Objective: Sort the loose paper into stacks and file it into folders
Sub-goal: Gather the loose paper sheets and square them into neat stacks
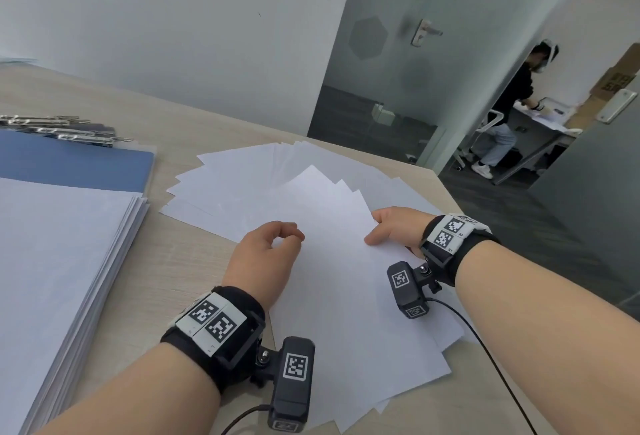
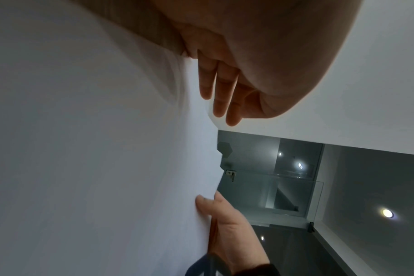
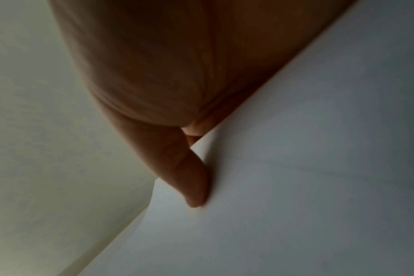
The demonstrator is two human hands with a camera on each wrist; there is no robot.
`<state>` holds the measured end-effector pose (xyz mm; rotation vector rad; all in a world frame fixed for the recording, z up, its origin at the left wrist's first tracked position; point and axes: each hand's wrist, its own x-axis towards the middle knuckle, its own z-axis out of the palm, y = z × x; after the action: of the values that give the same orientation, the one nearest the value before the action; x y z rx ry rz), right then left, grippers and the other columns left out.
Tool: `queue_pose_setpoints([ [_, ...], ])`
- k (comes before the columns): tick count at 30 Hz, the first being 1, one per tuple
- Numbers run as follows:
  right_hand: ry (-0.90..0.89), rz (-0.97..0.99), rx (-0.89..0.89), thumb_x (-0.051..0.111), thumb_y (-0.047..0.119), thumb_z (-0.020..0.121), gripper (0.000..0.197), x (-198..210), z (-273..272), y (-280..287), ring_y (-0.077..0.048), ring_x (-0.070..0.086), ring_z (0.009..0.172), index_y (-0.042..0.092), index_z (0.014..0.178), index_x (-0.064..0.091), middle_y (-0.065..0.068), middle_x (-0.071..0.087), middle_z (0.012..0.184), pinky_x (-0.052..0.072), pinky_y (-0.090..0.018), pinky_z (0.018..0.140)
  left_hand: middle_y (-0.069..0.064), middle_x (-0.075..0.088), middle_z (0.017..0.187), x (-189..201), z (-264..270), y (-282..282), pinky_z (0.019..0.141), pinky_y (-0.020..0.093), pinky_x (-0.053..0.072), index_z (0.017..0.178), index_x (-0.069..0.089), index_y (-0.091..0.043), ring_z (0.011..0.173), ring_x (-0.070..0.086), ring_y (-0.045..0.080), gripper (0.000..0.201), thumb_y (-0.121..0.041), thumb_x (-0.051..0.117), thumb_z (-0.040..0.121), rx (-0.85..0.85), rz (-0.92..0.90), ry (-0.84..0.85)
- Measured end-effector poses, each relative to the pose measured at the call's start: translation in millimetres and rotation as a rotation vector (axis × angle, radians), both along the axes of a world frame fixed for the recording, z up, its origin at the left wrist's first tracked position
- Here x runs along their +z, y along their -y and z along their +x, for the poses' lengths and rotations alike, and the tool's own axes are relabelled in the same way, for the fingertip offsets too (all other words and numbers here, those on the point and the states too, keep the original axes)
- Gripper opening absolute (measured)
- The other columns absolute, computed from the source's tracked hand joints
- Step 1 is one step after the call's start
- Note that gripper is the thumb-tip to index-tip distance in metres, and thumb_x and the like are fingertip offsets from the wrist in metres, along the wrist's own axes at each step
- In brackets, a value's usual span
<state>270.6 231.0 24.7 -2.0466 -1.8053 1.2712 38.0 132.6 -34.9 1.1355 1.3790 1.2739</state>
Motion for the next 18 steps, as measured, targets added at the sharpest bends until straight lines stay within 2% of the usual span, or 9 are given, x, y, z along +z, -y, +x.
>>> queue_pose_setpoints([
  [1, -0.042, 0.025, -0.03, 0.064, -0.002, 0.089, 0.027, -0.4, 4.9, 5.1, -0.039, 0.072, 0.099, 0.002, 0.115, 0.069, -0.019, 0.074, 0.112, 0.06, -0.043, 0.087, -0.023, 0.064, 0.124, -0.1, -1.0, 0.1, 0.07, 0.018, 0.044, 0.09, 0.071, -0.028, 0.087, 0.06, -0.01, 0.021, -0.015, 0.056, 0.09, 0.018, 0.016, 0.004],
  [3, -0.142, 0.09, -0.097, 0.062, -0.006, 0.09, 0.029, 0.1, 12.4, 21.1, -0.043, 0.07, 0.104, 0.002, 0.118, 0.069, -0.021, 0.074, 0.112, 0.057, -0.051, 0.093, -0.021, 0.054, 0.139, 1.9, -4.8, 0.2, 0.088, 0.024, 0.043, 0.106, 0.068, -0.033, 0.115, 0.058, 0.0, 0.027, -0.013, 0.057, 0.09, 0.063, 0.062, -0.025],
  [5, -0.257, 0.15, -0.146, 0.061, -0.007, 0.091, 0.03, 2.1, 19.9, 40.5, -0.045, 0.068, 0.107, 0.002, 0.119, 0.068, -0.021, 0.073, 0.114, 0.055, -0.054, 0.096, -0.015, 0.042, 0.151, 5.8, -9.6, 1.5, 0.104, 0.026, 0.035, 0.129, 0.058, -0.033, 0.136, 0.041, 0.004, 0.045, -0.011, 0.059, 0.09, 0.122, 0.094, -0.038],
  [8, -0.427, 0.25, -0.212, 0.06, -0.007, 0.093, 0.03, 6.0, 31.4, 73.9, -0.044, 0.068, 0.11, 0.003, 0.12, 0.067, -0.019, 0.073, 0.116, 0.053, -0.055, 0.099, -0.011, 0.034, 0.157, 14.4, -12.5, 10.8, 0.111, 0.031, 0.032, 0.152, 0.035, -0.033, 0.14, 0.033, 0.003, 0.07, -0.015, 0.063, 0.091, 0.163, 0.087, 0.035],
  [10, -0.529, 0.32, -0.273, 0.059, -0.006, 0.094, 0.03, 9.5, 35.8, 99.3, -0.041, 0.068, 0.111, 0.003, 0.122, 0.066, -0.017, 0.073, 0.117, 0.053, -0.053, 0.099, -0.012, 0.037, 0.154, 19.8, -9.5, 21.5, 0.106, 0.033, 0.035, 0.155, 0.028, -0.035, 0.136, 0.041, 0.008, 0.076, -0.023, 0.067, 0.091, 0.108, 0.015, 0.135],
  [12, -0.615, 0.38, -0.319, 0.058, -0.004, 0.096, 0.03, 12.9, 37.5, 124.5, -0.039, 0.068, 0.112, 0.001, 0.125, 0.064, -0.016, 0.073, 0.118, 0.054, -0.05, 0.099, -0.014, 0.055, 0.135, 21.3, -6.2, 29.8, 0.101, 0.035, 0.04, 0.145, 0.041, -0.036, 0.122, 0.052, 0.013, 0.066, -0.032, 0.071, 0.086, 0.025, -0.093, 0.19],
  [15, -0.71, 0.47, -0.358, 0.055, 0.001, 0.099, 0.024, 19.2, 33.6, 159.8, -0.034, 0.07, 0.107, 0.004, 0.12, 0.067, -0.015, 0.074, 0.116, 0.055, -0.047, 0.096, -0.003, 0.065, 0.09, 27.5, -3.4, 44.8, 0.076, 0.035, 0.042, 0.096, 0.067, -0.028, 0.087, 0.056, 0.024, 0.012, -0.031, 0.069, 0.084, -0.119, -0.166, 0.229],
  [16, -0.735, 0.499, -0.374, 0.054, 0.002, 0.099, 0.022, 21.6, 30.9, 170.3, -0.032, 0.071, 0.104, 0.006, 0.116, 0.068, -0.014, 0.075, 0.114, 0.056, -0.046, 0.095, 0.005, 0.064, 0.085, 31.3, -2.9, 50.1, 0.072, 0.036, 0.04, 0.084, 0.068, -0.021, 0.079, 0.055, 0.025, 0.009, -0.029, 0.068, 0.081, -0.143, -0.162, 0.252],
  [18, -0.775, 0.542, -0.399, 0.052, 0.004, 0.101, 0.02, 25.7, 24.2, 190.1, -0.029, 0.072, 0.099, 0.009, 0.11, 0.069, -0.013, 0.075, 0.112, 0.056, -0.044, 0.092, 0.017, 0.071, 0.09, 42.5, -1.9, 63.1, 0.075, 0.044, 0.05, 0.081, 0.071, -0.013, 0.078, 0.061, 0.028, 0.01, -0.022, 0.066, 0.084, -0.156, -0.132, 0.28],
])
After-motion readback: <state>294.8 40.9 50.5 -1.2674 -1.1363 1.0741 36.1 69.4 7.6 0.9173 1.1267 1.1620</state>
